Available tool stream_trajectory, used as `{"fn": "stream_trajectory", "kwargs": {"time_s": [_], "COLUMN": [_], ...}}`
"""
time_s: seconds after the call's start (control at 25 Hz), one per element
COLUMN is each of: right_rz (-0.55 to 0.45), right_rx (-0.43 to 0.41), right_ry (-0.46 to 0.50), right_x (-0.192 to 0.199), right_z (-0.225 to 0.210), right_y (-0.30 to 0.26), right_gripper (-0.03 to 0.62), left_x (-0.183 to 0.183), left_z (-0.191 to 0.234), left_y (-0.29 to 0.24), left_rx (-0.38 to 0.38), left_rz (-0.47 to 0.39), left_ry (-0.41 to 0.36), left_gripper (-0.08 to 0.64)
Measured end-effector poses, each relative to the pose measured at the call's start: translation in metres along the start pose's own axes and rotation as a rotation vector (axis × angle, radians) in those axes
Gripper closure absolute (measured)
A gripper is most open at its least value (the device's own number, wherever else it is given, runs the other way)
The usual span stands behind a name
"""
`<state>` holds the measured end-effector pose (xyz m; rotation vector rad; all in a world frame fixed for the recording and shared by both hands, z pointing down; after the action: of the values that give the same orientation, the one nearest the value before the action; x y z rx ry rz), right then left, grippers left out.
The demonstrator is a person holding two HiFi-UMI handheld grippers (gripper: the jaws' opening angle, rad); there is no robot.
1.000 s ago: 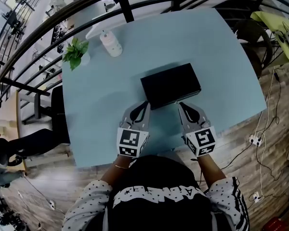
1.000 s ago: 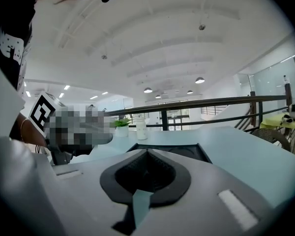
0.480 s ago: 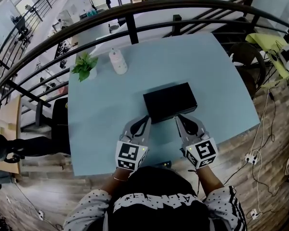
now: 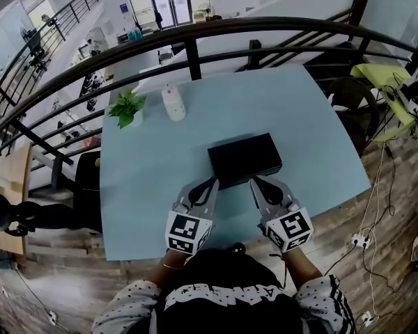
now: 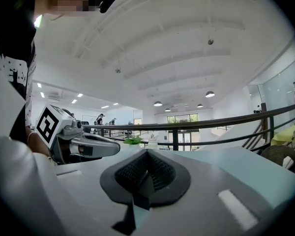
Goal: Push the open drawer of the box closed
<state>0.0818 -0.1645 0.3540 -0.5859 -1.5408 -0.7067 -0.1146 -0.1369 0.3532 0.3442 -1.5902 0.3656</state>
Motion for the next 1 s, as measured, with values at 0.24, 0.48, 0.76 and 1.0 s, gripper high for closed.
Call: {"fn": "stream_trajectory", "kwargs": {"time_s": [0.24,0.48,0.76,1.0], "right_rz": [-0.009,0.0,0.004,0.009], "right_rx": [-0.006,-0.024,-0.035,-0.033], "right_ry": [-0.007,-0.003,-0.014,-0.021], "right_x": [-0.002,0.0006,0.004,0.0031], "right_z": [0.0004,0.0031,0.0003,-0.0027], "right_y": [-0.0005,-0.0016,0.001,0.0048], "right_gripper": [0.594,0.594,0.594,0.594], "left_x": [-0.0002,0.0011,0.0025,-0.0007], "left_z": [-0.0026,-0.0016,-0.0045,-0.0075], "left_y": [0.0002,0.002,-0.0018,-0.0039], "left_rx": [0.007,0.006,0.004,0.004], "left_rz": [0.007,0.016,0.022,0.025], "left_ry": [-0.001,-0.002,0.002,0.003], "left_gripper": [0.56,0.56,0.56,0.56]}}
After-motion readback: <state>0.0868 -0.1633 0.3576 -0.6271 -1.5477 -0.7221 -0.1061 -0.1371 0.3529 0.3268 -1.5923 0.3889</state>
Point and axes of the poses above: the fingertips, and each gripper's own axes: y backward along the fingers, z to its left, x out of its underside, the point moved 9 cm from there along y, backward along the fingers, and after that the axes turned 11 degrees about -z, right-handed, at the moved point
